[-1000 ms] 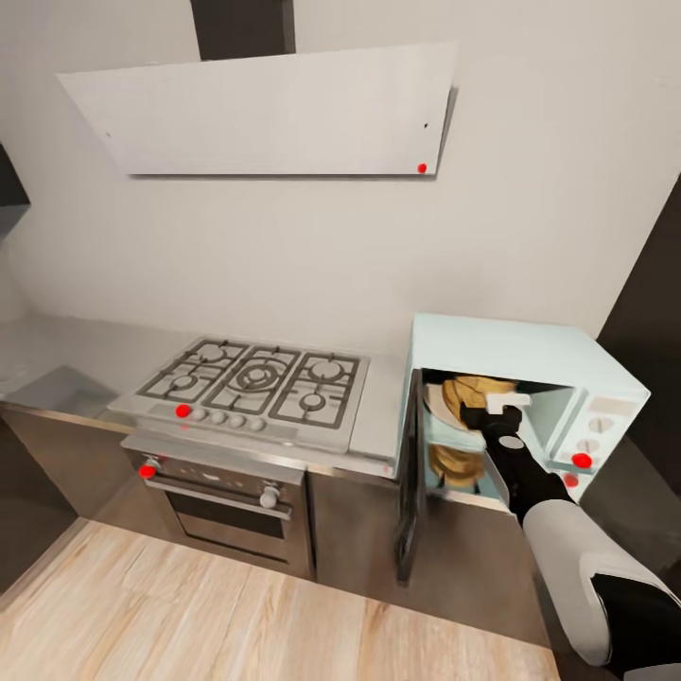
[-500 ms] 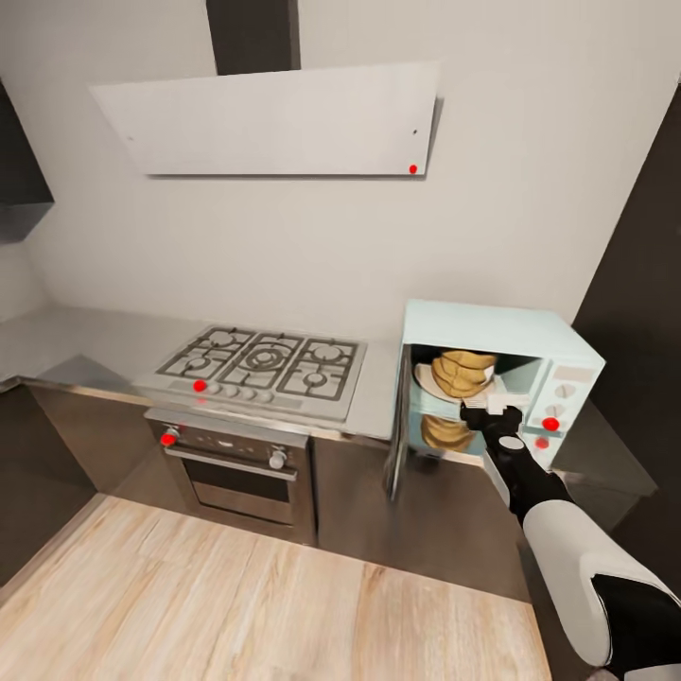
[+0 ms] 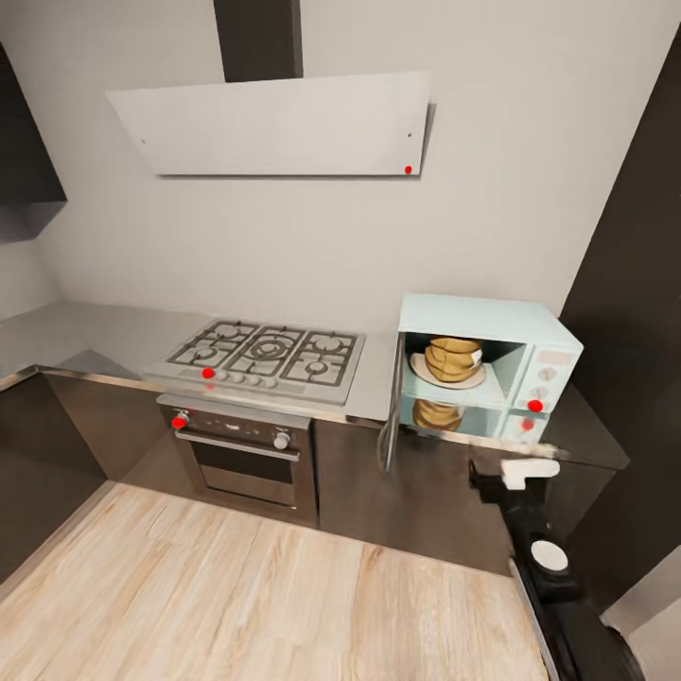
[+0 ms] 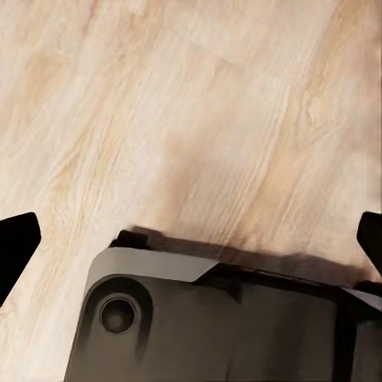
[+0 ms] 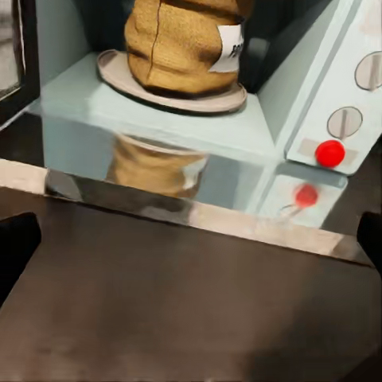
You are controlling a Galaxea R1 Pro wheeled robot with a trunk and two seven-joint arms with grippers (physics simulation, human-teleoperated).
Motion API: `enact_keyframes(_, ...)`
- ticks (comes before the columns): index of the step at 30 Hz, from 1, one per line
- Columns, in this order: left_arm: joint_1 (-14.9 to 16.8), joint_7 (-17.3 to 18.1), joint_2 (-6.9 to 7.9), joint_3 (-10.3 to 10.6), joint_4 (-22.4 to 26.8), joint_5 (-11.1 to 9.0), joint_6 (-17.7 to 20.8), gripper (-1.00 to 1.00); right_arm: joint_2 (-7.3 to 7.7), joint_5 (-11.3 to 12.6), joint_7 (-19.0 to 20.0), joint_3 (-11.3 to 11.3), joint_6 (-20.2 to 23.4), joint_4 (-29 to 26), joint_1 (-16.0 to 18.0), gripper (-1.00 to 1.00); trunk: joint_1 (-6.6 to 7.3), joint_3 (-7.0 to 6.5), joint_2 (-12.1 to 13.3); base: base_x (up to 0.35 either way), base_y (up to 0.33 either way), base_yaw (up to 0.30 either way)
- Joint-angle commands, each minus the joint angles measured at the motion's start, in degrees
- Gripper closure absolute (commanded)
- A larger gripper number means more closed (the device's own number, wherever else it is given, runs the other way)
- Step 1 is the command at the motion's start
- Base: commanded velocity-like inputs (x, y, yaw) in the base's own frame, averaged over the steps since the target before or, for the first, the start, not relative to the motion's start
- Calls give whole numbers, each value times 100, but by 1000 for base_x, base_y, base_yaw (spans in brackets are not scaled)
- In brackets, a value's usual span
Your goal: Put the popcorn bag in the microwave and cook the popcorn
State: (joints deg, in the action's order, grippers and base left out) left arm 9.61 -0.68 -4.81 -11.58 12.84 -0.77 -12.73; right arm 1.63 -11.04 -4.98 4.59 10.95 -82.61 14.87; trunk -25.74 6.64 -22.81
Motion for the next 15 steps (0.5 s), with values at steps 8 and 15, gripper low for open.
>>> enact_keyframes(8,465,26,-315,271,3155,-8,298,-100,-178,148,-36,-86,-1553,-574,-2638,-100,-4,12,-11,-1,0,0)
enact_keyframes(15,2516,-14,-418,317,3534,-65,1816,-100,-316,202,-40,-101,-1733,-534,-3253,-100,-4,12,-11,0,0,-2)
